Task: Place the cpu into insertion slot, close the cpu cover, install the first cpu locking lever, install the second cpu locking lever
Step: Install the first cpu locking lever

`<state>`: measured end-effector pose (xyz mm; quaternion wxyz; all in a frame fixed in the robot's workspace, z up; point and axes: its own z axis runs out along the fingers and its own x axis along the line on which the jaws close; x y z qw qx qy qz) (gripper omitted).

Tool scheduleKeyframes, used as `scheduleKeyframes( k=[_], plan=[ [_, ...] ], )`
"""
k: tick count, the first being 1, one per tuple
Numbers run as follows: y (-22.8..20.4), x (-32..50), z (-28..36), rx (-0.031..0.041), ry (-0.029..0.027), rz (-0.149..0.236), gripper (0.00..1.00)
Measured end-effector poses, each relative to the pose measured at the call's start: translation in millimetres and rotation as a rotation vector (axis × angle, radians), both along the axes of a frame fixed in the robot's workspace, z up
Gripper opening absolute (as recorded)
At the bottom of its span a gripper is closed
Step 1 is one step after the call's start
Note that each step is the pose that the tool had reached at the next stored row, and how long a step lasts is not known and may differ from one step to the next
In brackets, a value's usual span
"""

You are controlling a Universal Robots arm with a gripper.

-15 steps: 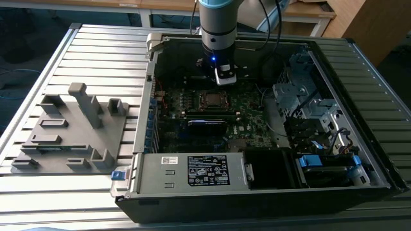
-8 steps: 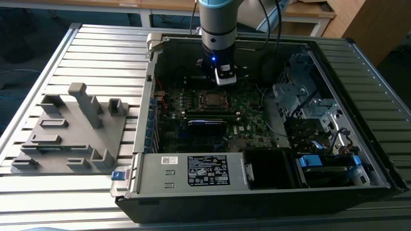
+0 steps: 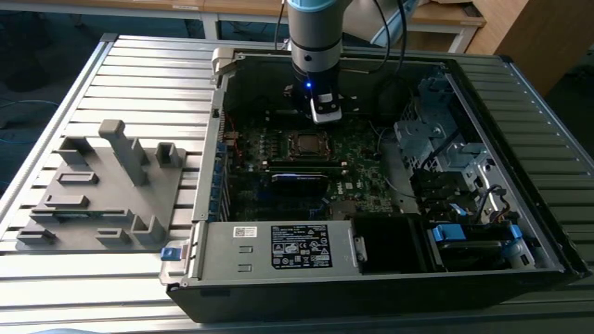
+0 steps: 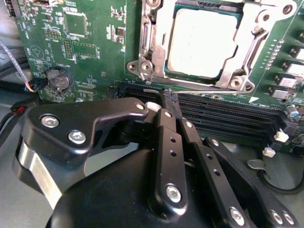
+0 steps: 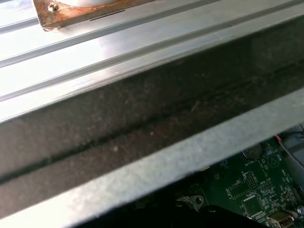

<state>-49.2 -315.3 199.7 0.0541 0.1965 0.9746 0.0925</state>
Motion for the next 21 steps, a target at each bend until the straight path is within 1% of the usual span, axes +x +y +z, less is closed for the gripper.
scheduleKeyframes(
  k=[3,7,8,15,20,21],
  plan=[
    [0.2,0.0,-0.5,-0.0014,-0.0006,0.000,0.10],
    [0.3,0.0,-1.2,-0.0088,-0.0024,0.000,0.10],
    [0.2,0.0,-1.2,-0.0096,-0.0025,0.000,0.10],
    [0.3,0.1,-2.0,-0.0097,-0.0030,0.000,0.10],
    [0.3,0.0,-2.3,-0.0118,-0.0029,0.000,0.10],
    [0.3,0.0,-2.5,-0.0134,-0.0032,0.000,0.10]
  ],
)
